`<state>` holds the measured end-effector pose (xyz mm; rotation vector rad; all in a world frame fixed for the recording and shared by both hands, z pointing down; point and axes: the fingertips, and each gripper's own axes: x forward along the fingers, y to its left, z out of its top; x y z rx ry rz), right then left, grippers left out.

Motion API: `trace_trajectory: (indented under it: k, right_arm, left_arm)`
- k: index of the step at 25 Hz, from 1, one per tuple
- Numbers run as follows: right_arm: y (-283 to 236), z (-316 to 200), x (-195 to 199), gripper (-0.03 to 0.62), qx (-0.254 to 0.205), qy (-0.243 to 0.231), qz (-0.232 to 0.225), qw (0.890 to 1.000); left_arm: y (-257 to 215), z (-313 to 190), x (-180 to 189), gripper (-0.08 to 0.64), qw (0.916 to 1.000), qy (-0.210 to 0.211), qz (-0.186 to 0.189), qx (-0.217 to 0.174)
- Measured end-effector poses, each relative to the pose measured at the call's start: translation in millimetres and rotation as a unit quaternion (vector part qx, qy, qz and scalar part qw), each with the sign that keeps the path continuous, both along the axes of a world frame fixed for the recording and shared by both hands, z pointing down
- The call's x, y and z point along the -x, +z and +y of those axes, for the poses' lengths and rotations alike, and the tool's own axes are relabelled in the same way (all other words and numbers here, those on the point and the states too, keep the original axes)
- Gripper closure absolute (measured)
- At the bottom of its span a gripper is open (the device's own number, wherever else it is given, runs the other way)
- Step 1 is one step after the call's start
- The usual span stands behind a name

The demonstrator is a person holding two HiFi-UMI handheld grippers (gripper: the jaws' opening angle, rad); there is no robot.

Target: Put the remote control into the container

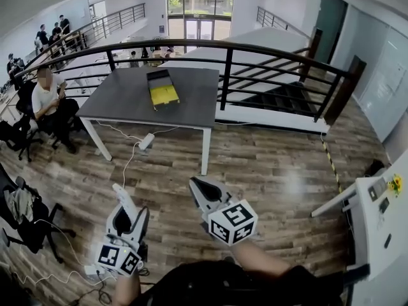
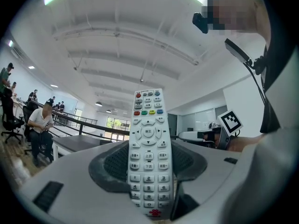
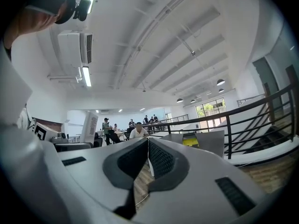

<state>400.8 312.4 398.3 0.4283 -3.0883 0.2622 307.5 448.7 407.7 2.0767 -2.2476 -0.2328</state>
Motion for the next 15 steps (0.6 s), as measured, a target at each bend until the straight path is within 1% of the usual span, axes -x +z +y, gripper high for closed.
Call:
trace_trajectory:
  k: [6, 8, 12, 15]
  right_arm:
    - [9.7, 20.1, 23.5, 0.591, 0.004, 0.002, 0.008, 1.0]
    - [10.4, 25.4, 29.3, 0.591, -0.001, 0.002, 0.01, 1.0]
    - [12.7, 21.7, 41.9, 0.591, -0.011, 0.019, 0.026, 0.999]
    - [15.7, 16.0, 50.8, 0.591, -0.016, 0.009, 0.031, 0.999]
  left_arm:
    - [10.5, 20.5, 25.6, 0.316, 1.0, 0.006, 0.003, 0.007]
    - [12.8, 25.1, 32.1, 0.316, 0.9999, 0.008, 0.004, 0.006]
    - [13.0, 28.3, 46.5, 0.316, 1.0, -0.002, 0.006, 0.002]
    - [16.1, 23.6, 53.8, 0.316, 0.9999, -0.009, 0.009, 0.005]
